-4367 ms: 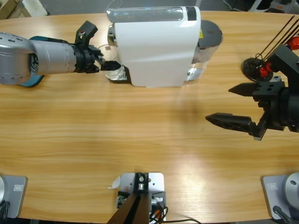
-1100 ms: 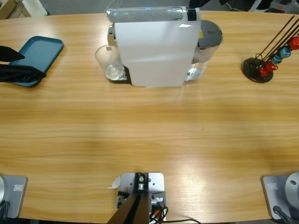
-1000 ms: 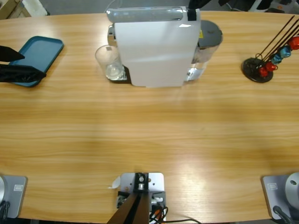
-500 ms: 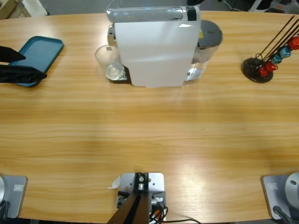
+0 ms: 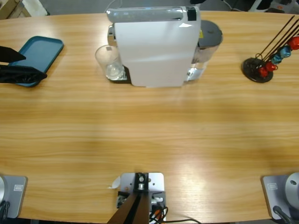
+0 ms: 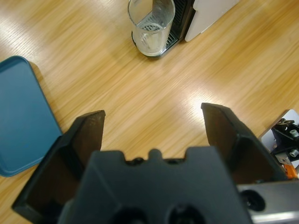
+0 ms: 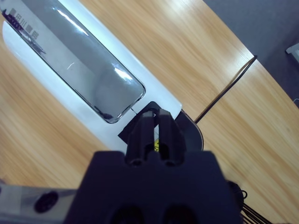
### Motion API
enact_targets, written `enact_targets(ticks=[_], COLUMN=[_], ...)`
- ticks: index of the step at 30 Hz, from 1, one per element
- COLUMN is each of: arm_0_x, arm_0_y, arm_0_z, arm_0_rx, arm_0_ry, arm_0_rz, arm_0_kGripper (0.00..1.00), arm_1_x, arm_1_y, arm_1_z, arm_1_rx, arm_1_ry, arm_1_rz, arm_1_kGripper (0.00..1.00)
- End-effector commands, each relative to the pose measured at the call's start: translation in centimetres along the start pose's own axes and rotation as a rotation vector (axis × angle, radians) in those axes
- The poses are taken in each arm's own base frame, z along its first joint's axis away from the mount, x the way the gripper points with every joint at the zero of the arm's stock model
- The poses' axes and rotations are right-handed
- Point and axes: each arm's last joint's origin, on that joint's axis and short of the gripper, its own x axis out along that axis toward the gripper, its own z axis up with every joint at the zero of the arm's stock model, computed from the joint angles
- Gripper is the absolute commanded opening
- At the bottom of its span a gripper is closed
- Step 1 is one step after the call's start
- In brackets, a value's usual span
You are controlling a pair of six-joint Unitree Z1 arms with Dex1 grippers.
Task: Pour coffee
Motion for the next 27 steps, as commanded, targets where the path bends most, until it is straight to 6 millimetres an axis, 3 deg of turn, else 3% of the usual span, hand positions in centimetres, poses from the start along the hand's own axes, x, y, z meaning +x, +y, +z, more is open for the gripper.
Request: enact_targets(ticks=[1,20,22,25,27], arm_0_x=[0.9,0.8,0.8,0.7,0.8], arm_0_y=[0.1,0.1,0.1,0.0,-0.1], arm_0_z=[0.0,0.0,0.0,0.0,-0.1], arm_0_rx=[0.0,0.0,0.0,0.004,0.005], arm_0_ry=[0.039,0.039,0.039,0.034,0.038], arm_0_rz=[-0.013,-0.013,-0.013,-0.015,-0.028], arm_0_kGripper=[0.89,0.89,0.89,0.89,0.89], arm_1_x=[3.4,3.7,2.0,-2.5,-4.8], arm_1_y=[-0.3,-0.2,-0.3,-0.3,-0.2], arm_1_z=[-1.0,-1.5,-0.9,-0.1,-0.3], arm_1_rx=[0.007,0.009,0.002,-0.019,-0.021], arm_1_ry=[0.091,0.095,0.046,-0.067,-0.115], arm_1_rz=[0.034,0.036,0.017,-0.022,-0.034], arm_1_kGripper=[0.0,0.0,0.0,0.001,0.287])
